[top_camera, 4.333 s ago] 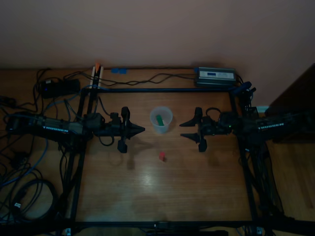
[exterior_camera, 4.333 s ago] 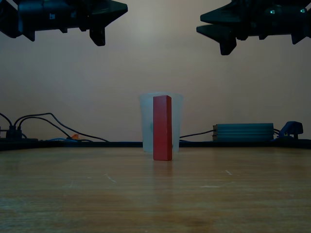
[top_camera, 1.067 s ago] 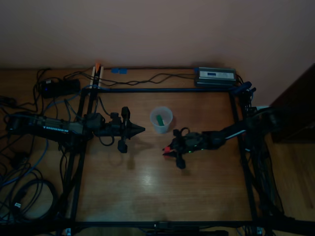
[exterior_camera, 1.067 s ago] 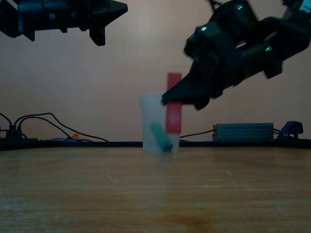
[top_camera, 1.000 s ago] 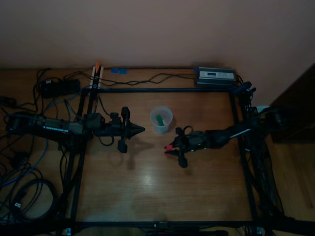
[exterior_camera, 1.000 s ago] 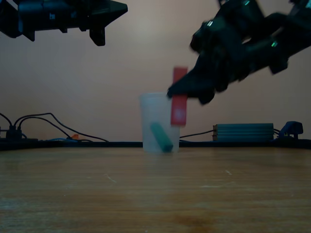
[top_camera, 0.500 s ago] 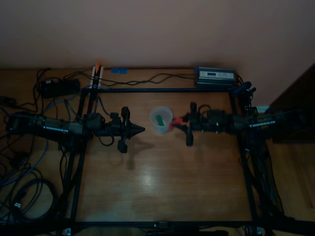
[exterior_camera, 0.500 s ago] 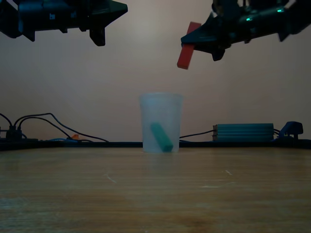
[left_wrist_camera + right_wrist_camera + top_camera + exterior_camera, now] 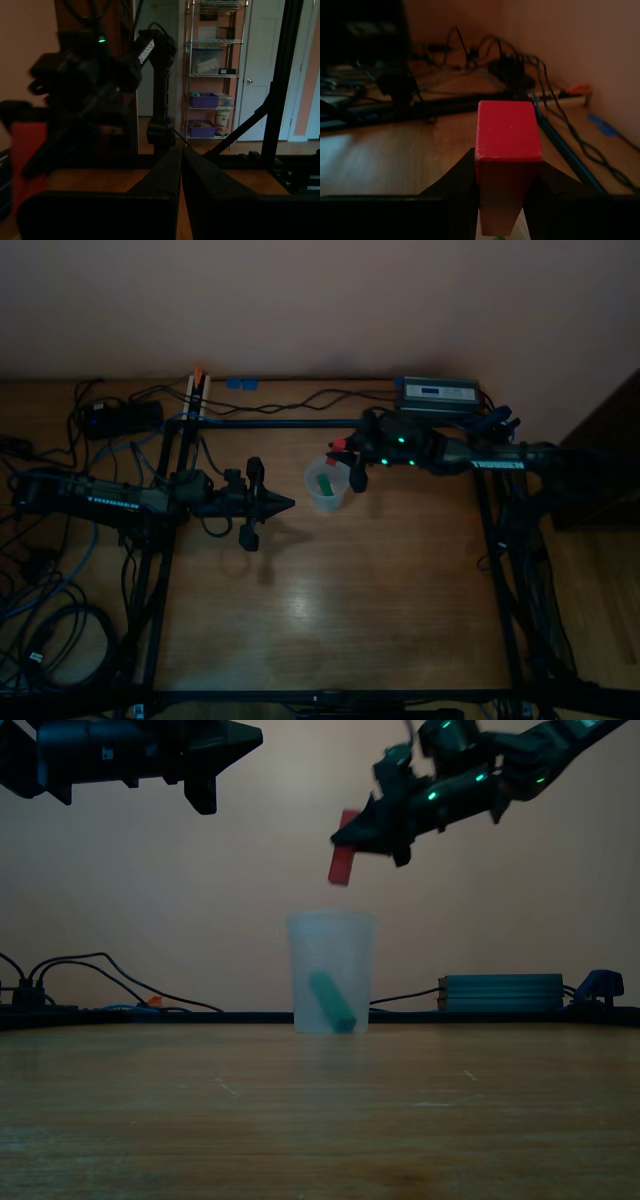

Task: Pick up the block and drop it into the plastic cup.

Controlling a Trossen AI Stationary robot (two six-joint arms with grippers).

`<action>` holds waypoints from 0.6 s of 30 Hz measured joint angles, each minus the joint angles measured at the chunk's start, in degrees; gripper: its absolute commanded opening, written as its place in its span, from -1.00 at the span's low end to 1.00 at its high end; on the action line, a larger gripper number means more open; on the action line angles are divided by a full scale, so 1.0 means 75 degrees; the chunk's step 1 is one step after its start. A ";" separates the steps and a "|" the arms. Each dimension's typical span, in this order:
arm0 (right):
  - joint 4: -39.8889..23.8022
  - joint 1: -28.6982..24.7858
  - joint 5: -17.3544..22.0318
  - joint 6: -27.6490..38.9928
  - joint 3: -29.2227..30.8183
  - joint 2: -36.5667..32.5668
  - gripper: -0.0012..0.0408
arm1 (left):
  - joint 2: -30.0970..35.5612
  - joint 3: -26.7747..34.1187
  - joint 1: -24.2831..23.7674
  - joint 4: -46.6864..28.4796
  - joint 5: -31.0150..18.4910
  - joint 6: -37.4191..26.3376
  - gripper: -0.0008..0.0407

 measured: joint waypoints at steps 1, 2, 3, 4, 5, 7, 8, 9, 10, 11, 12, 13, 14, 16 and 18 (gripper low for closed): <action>-0.0058 -0.0026 -0.0067 0.0032 0.0166 0.0189 -0.94 | 0.0000 0.0000 0.0000 0.0000 0.0003 0.0000 -0.96; -0.0119 -0.0041 -0.0087 0.0044 0.0306 0.0358 -0.94 | 0.0000 0.0000 0.0000 0.0000 0.0000 0.0000 -0.96; -0.0181 -0.0047 -0.0096 0.0047 0.0417 0.0513 -0.95 | 0.0000 0.0000 0.0000 0.0000 0.0000 0.0000 -0.96; -0.0227 -0.0047 -0.0102 0.0050 0.0516 0.0650 -0.94 | 0.0000 0.0000 0.0000 0.0000 0.0000 0.0003 -0.96; -0.0248 -0.0044 -0.0105 0.0064 0.0606 0.0772 -0.94 | 0.0000 0.0000 0.0000 0.0000 0.0000 0.0000 -0.96; -0.0274 -0.0038 -0.0114 0.0108 0.0729 0.0941 -0.94 | 0.0000 0.0000 0.0000 0.0000 0.0000 0.0000 -0.96; -0.0280 -0.0038 -0.0125 0.0137 0.0764 0.0976 -0.94 | 0.0000 0.0000 0.0000 0.0000 0.0003 0.0000 -0.96; -0.0289 -0.0038 -0.0125 0.0154 0.0799 0.1000 -0.94 | 0.0000 0.0000 -0.0003 0.0000 0.0000 0.0003 -0.96; -0.0289 -0.0038 -0.0125 0.0157 0.0801 0.1003 -0.94 | 0.0000 0.0000 0.0000 0.0000 0.0003 0.0003 -0.96; -0.0289 -0.0038 -0.0125 0.0160 0.0801 0.0997 -0.94 | 0.0000 0.0000 0.0000 0.0000 0.0000 0.0000 -0.96; -0.0277 -0.0038 -0.0125 0.0172 0.0796 0.0965 -0.94 | 0.0000 0.0000 -0.0003 0.0000 0.0000 0.0003 -0.96; -0.0283 -0.0038 -0.0125 0.0189 0.0758 0.0924 -0.94 | 0.0000 0.0000 -0.0003 0.0000 0.0000 0.0000 -0.96; -0.0309 -0.0038 -0.0125 0.0210 0.0720 0.0883 -0.94 | 0.0000 0.0000 0.0000 0.0000 0.0003 0.0000 -0.96; -0.0306 -0.0038 -0.0125 0.0242 0.0685 0.0796 -0.94 | 0.0000 0.0000 0.0000 0.0000 0.0000 0.0003 -0.96; -0.0274 -0.0038 -0.0163 0.0242 0.0682 0.0764 -0.92 | 0.0000 0.0000 -0.0003 0.0000 0.0003 0.0003 -0.96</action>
